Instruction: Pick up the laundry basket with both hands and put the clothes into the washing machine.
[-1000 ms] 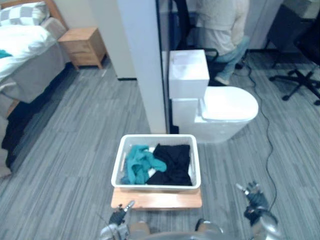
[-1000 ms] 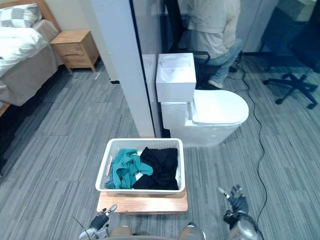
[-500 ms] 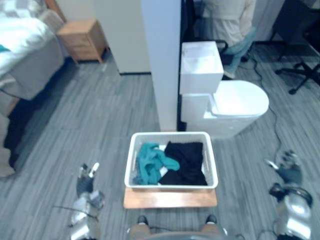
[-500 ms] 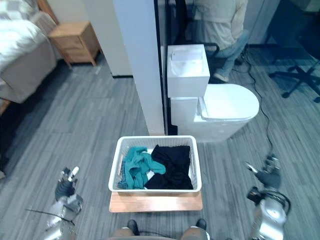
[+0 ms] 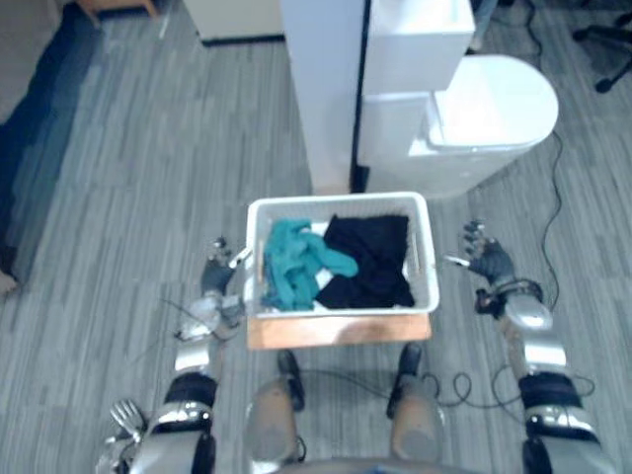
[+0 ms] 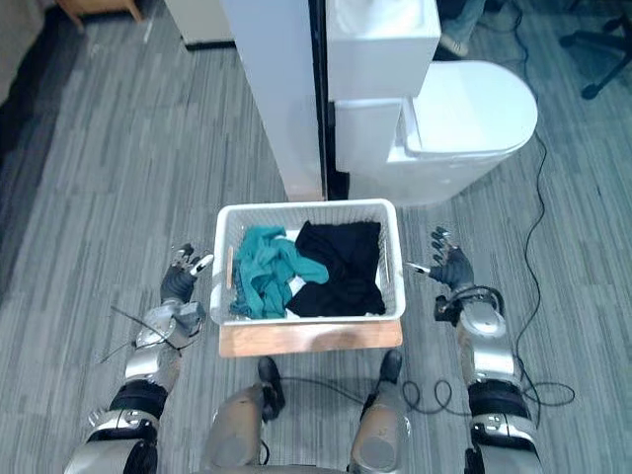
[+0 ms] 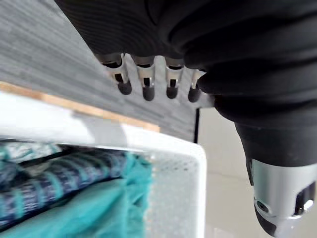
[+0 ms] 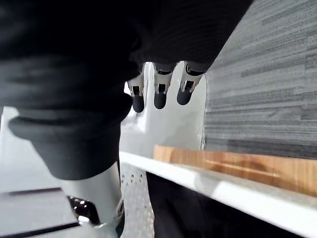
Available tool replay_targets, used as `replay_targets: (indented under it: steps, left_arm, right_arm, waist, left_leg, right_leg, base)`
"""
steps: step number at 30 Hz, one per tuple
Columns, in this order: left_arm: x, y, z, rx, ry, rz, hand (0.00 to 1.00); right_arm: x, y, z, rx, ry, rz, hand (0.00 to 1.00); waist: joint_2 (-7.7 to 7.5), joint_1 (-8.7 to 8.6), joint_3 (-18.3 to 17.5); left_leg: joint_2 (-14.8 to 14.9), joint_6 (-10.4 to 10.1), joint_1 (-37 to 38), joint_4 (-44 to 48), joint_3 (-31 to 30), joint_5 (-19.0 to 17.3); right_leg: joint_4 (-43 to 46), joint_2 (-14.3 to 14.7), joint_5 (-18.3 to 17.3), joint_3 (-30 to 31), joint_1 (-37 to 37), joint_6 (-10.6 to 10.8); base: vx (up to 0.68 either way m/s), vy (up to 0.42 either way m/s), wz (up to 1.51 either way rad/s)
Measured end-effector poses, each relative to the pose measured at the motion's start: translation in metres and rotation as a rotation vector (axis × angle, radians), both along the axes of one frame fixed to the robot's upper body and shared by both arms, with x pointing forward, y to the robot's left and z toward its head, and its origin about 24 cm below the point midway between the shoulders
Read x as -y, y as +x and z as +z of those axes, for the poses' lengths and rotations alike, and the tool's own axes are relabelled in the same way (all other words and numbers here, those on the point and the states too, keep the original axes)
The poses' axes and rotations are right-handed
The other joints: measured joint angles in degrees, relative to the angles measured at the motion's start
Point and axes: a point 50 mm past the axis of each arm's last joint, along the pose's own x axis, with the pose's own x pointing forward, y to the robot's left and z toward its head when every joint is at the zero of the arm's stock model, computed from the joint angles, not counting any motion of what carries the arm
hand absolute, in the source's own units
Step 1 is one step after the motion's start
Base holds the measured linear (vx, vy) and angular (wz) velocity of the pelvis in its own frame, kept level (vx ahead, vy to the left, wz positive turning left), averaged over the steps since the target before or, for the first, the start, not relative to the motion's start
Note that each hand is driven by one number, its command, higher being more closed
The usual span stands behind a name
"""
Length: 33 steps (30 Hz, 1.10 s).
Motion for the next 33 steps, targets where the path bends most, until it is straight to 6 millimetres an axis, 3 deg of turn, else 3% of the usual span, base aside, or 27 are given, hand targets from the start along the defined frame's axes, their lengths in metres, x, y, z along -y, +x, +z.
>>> replay_targets:
  steps: [4,9,17,22,33]
  left_arm:
    - [0.011,0.02,0.011,-0.007,0.026,-0.048,0.0]
    - [0.012,0.051,0.038,-0.002,0.101,-0.054,0.0]
    - [0.017,0.08,0.08,0.044,0.206,-0.045,0.0]
    - [0.017,0.091,0.1,0.06,0.271,-0.028,0.0]
    - [0.013,0.096,0.111,0.059,0.321,-0.021,0.0]
  right_arm:
    - [-0.022,0.026,0.02,0.029,-0.016,0.075,0.0]
    - [-0.042,0.05,0.043,0.077,-0.01,0.099,0.0]
    - [-0.057,0.079,0.079,0.154,0.017,0.066,0.0]
    - [-0.057,0.089,0.093,0.171,0.027,0.055,0.0]
    - [-0.058,0.097,0.098,0.162,0.099,0.039,0.0]
  waist:
    - [-0.06,0.22,2.3]
    - [-0.33,0.16,3.4]
    - [-1.14,0.09,4.3]
    - [-1.51,0.01,4.5]
    - [-2.19,0.15,4.9]
  left_leg:
    - [0.6,0.0,-2.7,1.7,-0.1,0.0]
    - [1.4,0.2,-5.6,2.5,0.0,0.2]
    - [1.5,-0.2,-7.7,-0.6,0.3,3.2]
    - [1.5,-0.1,-9.2,-1.5,0.4,4.0]
    - [1.5,-0.3,-9.4,-3.5,1.0,5.1]
  right_leg:
    - [1.3,0.2,0.4,0.4,-2.6,-0.5]
    - [1.7,0.4,1.0,0.7,-5.5,-1.0]
    - [1.7,1.0,1.8,0.7,-9.1,-2.0]
    - [1.5,1.1,2.3,0.9,-11.0,-2.3]
    - [1.1,1.4,2.7,1.2,-12.1,-2.7]
  base:
    - [-0.07,-0.011,-0.02]
    - [-0.05,-0.015,-0.03]
    - [0.0,-0.002,-0.01]
    - [-0.03,-0.009,-0.01]
    - [-0.01,-0.005,-0.01]
